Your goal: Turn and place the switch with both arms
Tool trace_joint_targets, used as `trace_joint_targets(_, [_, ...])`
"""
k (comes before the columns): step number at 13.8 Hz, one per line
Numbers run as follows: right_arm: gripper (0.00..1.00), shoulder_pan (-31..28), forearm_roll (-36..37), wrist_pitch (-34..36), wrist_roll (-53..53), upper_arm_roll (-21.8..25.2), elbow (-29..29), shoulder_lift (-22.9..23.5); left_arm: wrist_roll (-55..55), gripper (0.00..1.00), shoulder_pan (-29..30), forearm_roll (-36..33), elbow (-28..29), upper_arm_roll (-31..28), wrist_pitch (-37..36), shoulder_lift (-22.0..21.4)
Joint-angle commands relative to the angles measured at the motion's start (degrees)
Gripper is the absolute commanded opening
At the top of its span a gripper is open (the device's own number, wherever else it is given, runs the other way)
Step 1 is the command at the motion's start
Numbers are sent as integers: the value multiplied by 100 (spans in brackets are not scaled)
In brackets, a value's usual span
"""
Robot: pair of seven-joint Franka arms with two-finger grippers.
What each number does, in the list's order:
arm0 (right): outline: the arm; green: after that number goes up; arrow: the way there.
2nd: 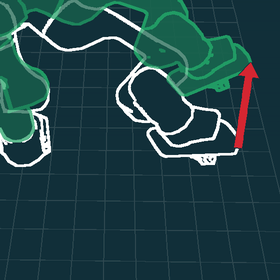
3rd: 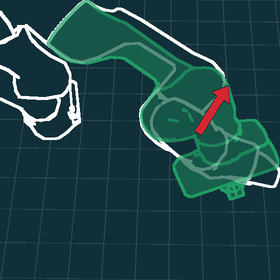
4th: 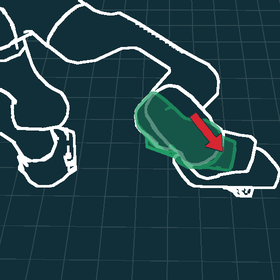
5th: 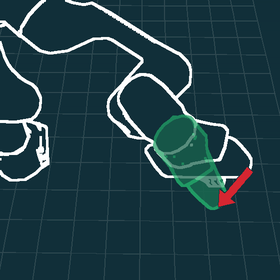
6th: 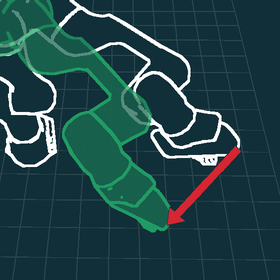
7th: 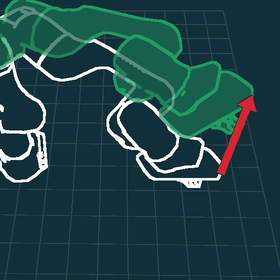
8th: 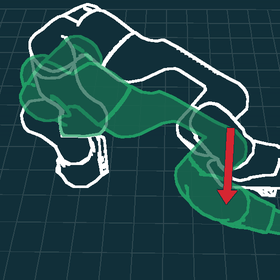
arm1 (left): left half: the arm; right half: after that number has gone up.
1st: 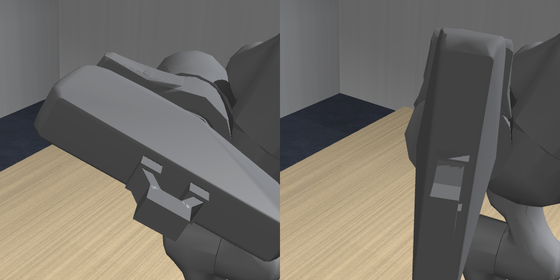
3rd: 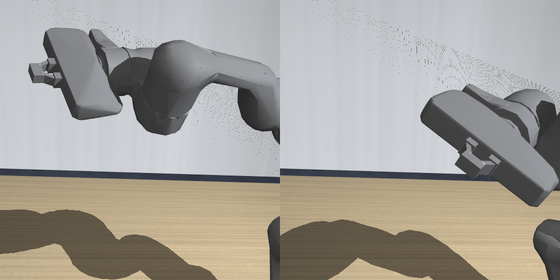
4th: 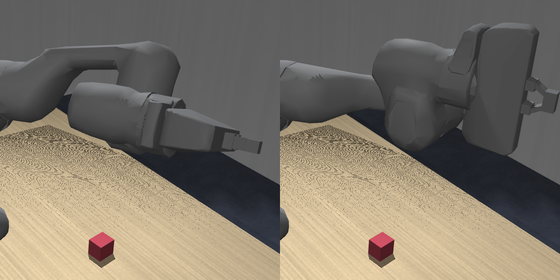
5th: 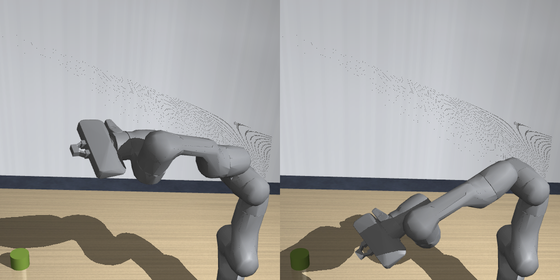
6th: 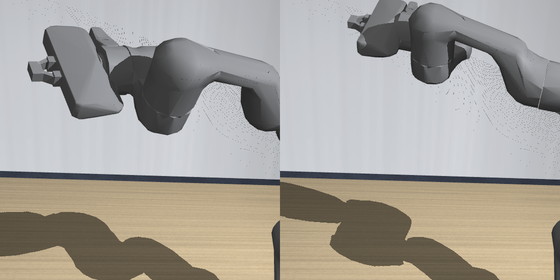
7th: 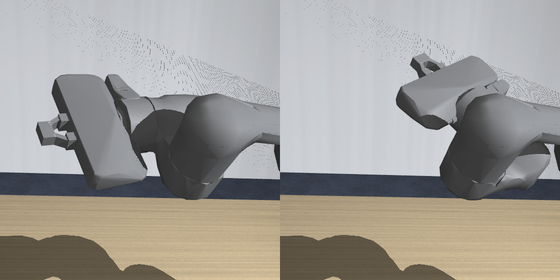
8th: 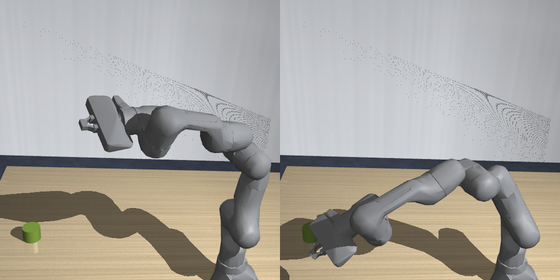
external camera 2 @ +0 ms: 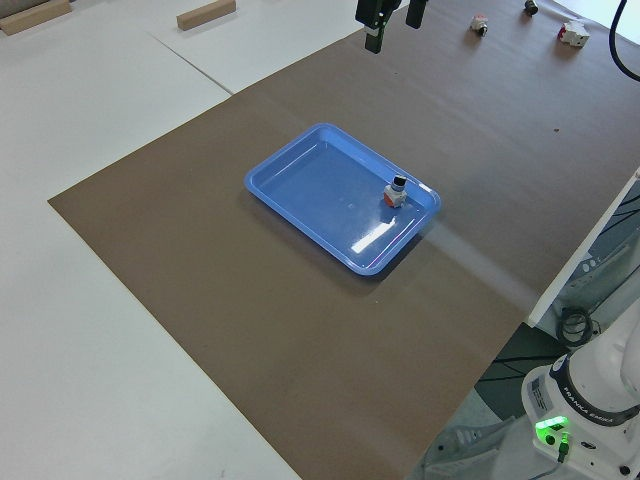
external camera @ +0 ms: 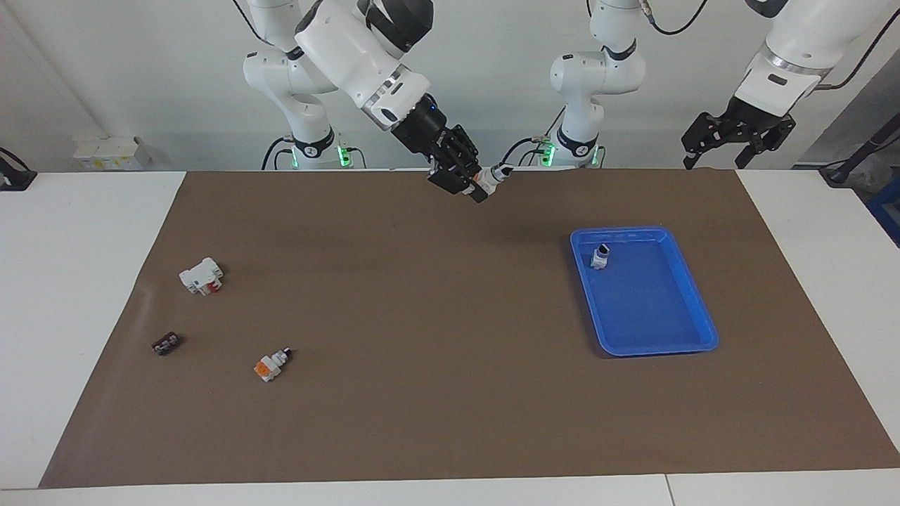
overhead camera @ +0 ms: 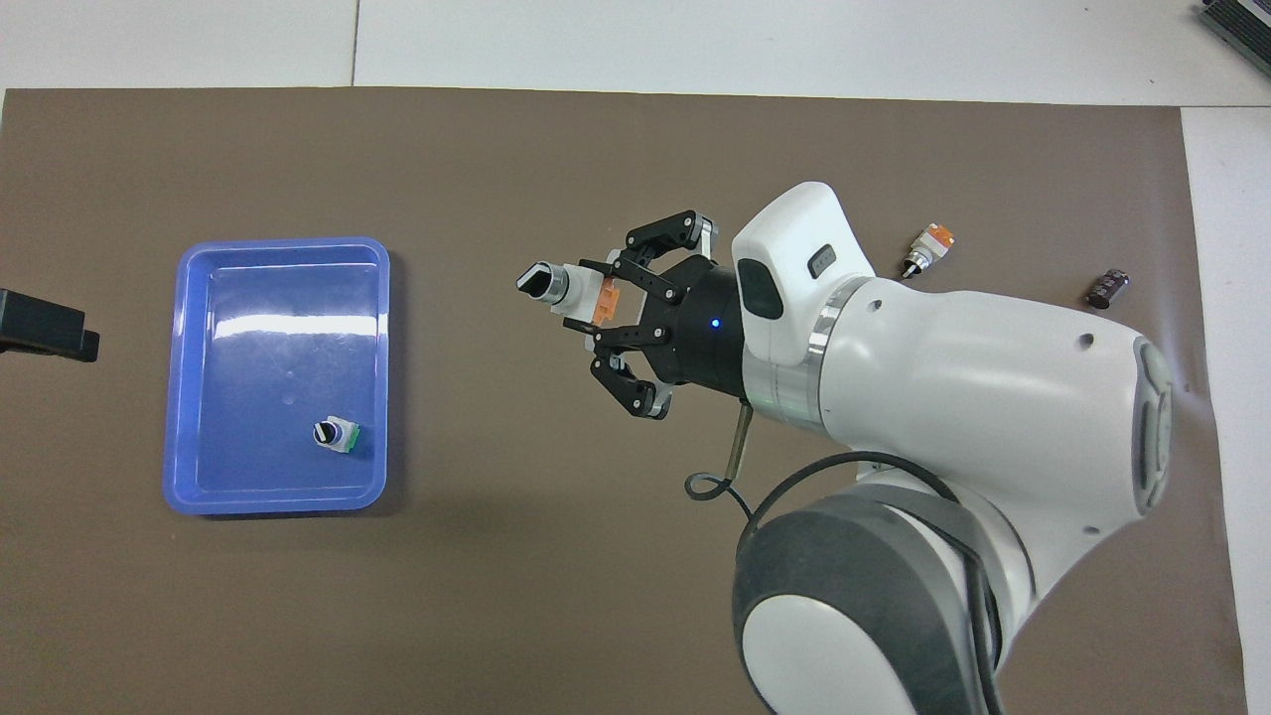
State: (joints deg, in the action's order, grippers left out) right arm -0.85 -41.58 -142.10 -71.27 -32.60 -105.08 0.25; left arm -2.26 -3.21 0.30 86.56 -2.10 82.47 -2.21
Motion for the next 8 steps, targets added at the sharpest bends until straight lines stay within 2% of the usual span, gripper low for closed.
trace_joint_targets(1, [0, -55, -131, -38, 113, -62, -4, -51, -12, 100, 23, -74, 177, 17, 59, -148])
trace_joint_targets(8, [0, -46, -123, -46, 236, -80, 5, -51, -12, 100, 23, -74, 177, 17, 59, -148])
